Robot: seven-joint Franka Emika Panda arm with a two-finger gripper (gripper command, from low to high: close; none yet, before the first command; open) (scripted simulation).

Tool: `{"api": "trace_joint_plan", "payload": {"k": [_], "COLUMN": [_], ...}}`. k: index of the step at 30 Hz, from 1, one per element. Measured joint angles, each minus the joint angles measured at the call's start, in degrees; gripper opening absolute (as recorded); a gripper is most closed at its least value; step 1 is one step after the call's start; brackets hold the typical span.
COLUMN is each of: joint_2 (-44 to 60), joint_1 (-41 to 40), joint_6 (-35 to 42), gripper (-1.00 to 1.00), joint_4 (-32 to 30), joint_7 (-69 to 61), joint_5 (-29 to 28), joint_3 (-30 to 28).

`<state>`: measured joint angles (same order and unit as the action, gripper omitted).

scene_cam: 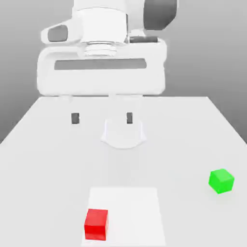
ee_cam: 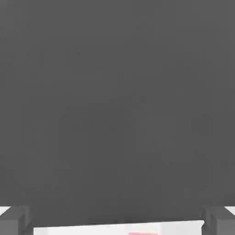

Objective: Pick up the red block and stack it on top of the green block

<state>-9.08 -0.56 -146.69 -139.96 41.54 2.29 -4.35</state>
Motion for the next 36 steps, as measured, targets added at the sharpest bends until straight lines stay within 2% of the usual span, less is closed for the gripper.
{"api": "trace_joint_plan", "payload": {"k": [9,14,15,22,27,36], "joint_2": [18.64,29.02,30.07,29.81,20.91,13.76], "joint_1": [-1.56,-2.99,-3.17,-3.16,-2.33,9.41], "joint_6": [-7.91,-16.04,-16.91,-16.7,-9.26,-6.48], "gripper": [0.0,0.0,-1.0,-1.0,-1.0,-1.0], "joint_4": [-3.95,-2.87,-2.72,-2.76,-4.22,-8.48], "joint_7": [-1.53,-2.78,-2.98,-2.97,-1.72,-12.93], "joint_5": [0.25,1.82,2.06,2.02,0.07,0.75], "joint_3": [-0.99,0.62,0.85,0.83,0.07,13.83]}}
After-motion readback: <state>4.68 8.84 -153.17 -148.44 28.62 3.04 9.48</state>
